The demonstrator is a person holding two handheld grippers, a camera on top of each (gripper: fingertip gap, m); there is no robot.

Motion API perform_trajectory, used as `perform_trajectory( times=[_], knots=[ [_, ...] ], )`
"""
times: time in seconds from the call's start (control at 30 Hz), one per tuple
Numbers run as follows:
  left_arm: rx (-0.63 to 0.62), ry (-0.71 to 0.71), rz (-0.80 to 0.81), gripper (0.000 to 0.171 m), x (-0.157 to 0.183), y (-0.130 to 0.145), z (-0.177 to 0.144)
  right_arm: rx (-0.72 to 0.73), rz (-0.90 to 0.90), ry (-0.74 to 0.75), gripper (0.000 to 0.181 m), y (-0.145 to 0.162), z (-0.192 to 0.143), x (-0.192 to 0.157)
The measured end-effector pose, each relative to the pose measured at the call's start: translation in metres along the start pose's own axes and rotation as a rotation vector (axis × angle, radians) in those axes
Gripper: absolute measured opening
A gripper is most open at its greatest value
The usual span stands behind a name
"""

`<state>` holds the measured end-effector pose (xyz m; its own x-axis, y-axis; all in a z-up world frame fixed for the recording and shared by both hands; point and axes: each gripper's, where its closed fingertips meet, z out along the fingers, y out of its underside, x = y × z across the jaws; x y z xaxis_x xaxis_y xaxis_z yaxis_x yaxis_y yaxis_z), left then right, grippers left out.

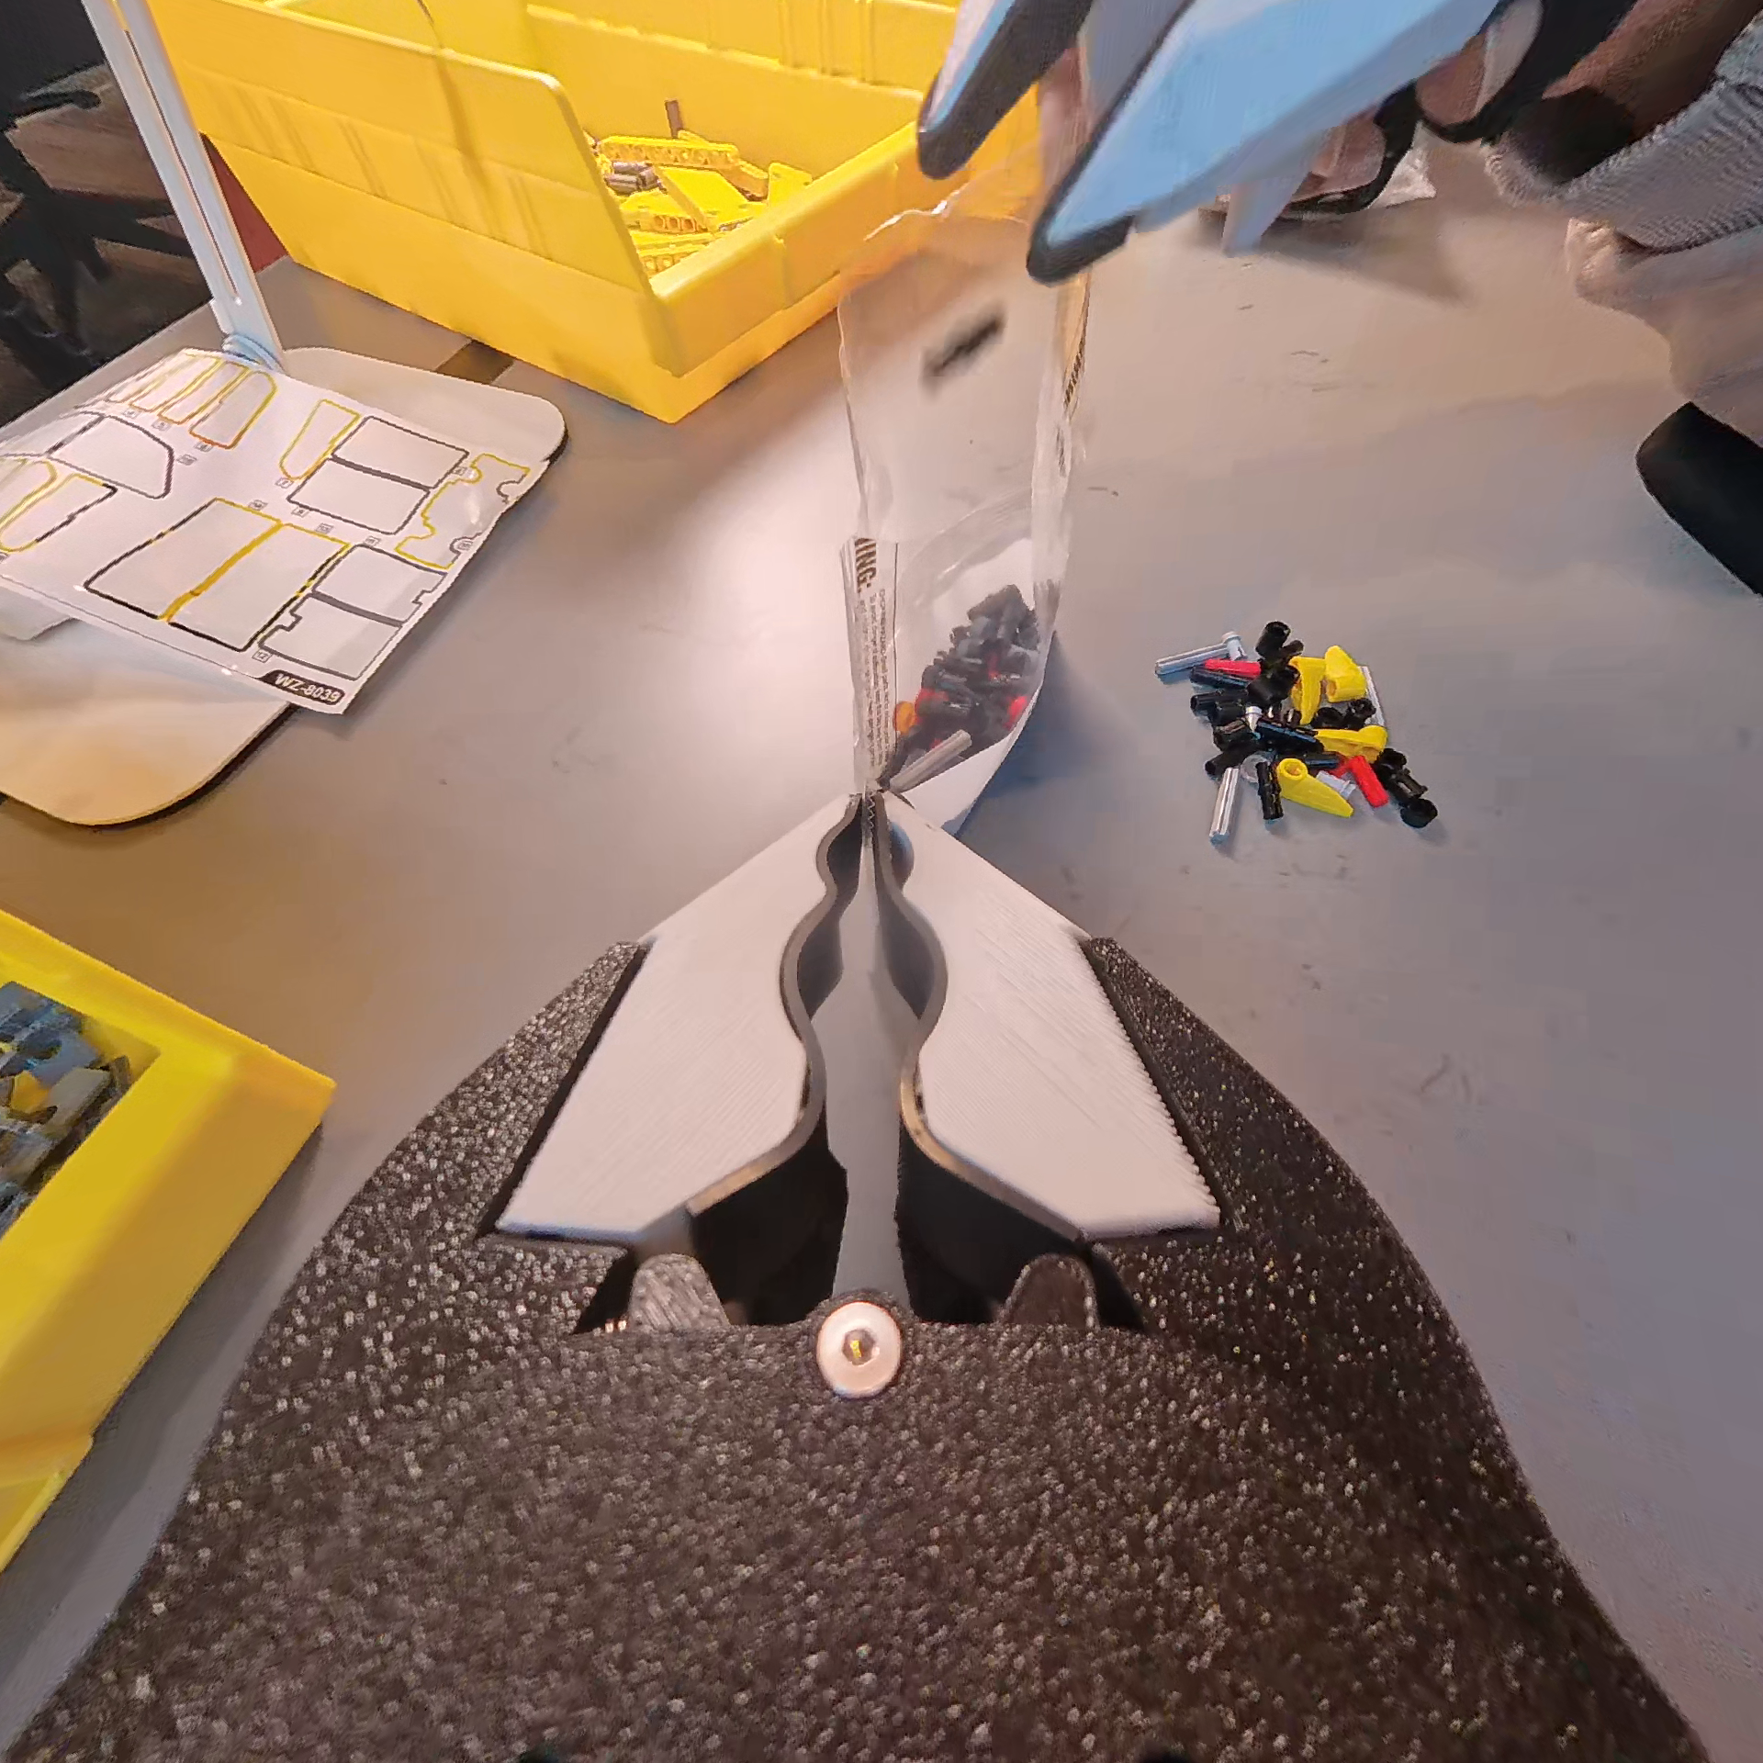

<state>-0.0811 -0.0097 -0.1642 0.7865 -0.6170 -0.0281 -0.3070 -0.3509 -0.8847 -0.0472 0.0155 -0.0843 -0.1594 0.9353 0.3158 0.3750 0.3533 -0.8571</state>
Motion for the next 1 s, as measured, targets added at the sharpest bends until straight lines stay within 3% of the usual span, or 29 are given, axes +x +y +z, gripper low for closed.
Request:
perform_trajectory(
  times=[0.13, 0.2, 0.3, 0.4, 0.53, 0.73, 0.9, 1.0],
  knots=[
    [-0.003, -0.008, -0.001, 0.0, -0.002, 0.001, -0.001, 0.126, 0.028, 0.008, 0.023, -0.02, -0.022, 0.01],
    [-0.006, -0.026, -0.017, 0.0, -0.006, 0.001, -0.001, 0.133, 0.026, -0.113, 0.02, -0.022, -0.038, -0.003],
    [-0.004, -0.044, -0.038, 0.0, -0.01, 0.001, -0.001, -0.049, -0.005, -0.383, 0.017, 0.01, -0.042, -0.054],
    [-0.004, -0.052, -0.045, 0.0, -0.012, 0.002, -0.001, -0.286, -0.057, -0.514, 0.016, 0.058, -0.021, -0.092],
    [-0.01, -0.058, -0.035, 0.0, -0.012, 0.002, -0.002, -0.422, -0.063, -0.525, 0.012, 0.091, 0.004, -0.107],
    [-0.008, -0.056, -0.036, 0.0, -0.012, 0.002, -0.002, -0.483, -0.064, -0.517, 0.005, 0.107, 0.007, -0.108],
    [-0.008, -0.055, -0.033, 0.0, -0.012, 0.002, -0.002, -0.44, -0.088, -0.511, 0.003, 0.097, 0.004, -0.105],
    [-0.007, -0.045, -0.023, 0.0, -0.01, 0.002, -0.002, -0.165, -0.05, -0.45, 0.003, 0.031, -0.005, -0.09]
  ],
)
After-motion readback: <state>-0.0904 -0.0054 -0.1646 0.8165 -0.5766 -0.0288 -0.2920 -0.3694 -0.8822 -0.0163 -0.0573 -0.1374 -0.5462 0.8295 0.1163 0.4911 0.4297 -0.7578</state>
